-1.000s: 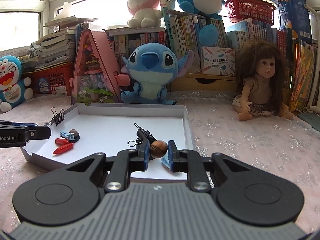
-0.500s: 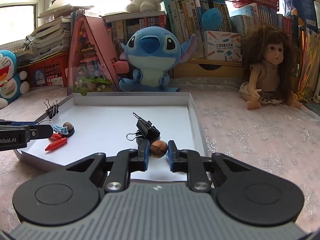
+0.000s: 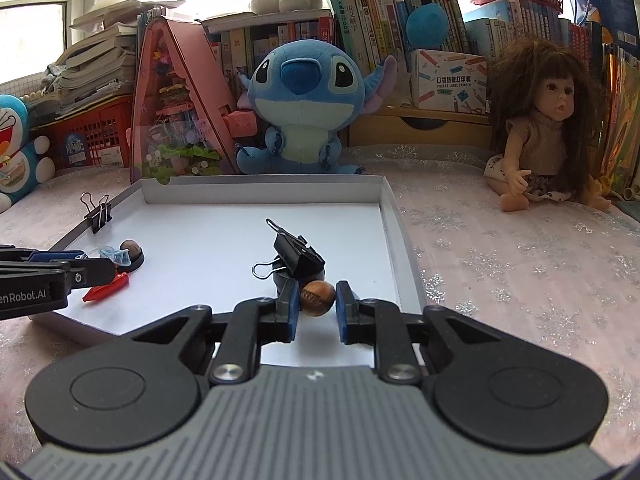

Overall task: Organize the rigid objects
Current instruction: 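Release the dome onto the red items while the right gripper drops the acorn beside the binder clip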

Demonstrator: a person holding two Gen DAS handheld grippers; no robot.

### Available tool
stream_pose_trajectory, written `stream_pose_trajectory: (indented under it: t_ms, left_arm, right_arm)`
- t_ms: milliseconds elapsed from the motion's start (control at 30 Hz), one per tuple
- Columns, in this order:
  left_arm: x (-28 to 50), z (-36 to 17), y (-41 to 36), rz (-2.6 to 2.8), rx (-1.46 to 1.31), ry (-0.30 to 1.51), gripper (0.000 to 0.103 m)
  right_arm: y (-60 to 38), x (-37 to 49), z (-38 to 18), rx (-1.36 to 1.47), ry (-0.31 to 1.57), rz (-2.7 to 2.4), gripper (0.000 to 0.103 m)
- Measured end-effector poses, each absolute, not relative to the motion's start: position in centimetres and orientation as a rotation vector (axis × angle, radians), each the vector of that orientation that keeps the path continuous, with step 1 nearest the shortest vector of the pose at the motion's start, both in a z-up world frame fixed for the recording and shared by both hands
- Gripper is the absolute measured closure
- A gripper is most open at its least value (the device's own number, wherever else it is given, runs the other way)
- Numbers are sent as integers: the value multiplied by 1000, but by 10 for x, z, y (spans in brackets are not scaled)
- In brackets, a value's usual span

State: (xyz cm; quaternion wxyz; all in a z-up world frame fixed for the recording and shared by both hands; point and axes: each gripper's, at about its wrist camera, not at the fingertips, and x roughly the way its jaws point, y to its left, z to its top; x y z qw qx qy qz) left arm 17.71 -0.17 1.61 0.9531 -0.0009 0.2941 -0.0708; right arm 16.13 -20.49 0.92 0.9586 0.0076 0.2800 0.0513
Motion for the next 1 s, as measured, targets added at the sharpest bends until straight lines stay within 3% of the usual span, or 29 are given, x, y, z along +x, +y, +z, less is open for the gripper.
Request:
stream_pose_trajectory:
  t_ms: [867, 900, 933, 1000]
  left_arm:
    - [193, 7, -4, -134, -4, 683, 72]
    - [191, 8, -4, -133, -6, 682, 67]
    - [190, 8, -4, -136, -6, 679, 65]
    - [187, 11, -4, -137, -3, 670, 54]
  right_arm:
    - [-205, 172, 4, 39, 643, 84, 76]
    - [-205, 172, 4, 44, 643, 84, 73]
    - [-206, 171, 5, 52, 643, 86, 62]
    - [-206, 168, 6, 56, 638, 83, 56]
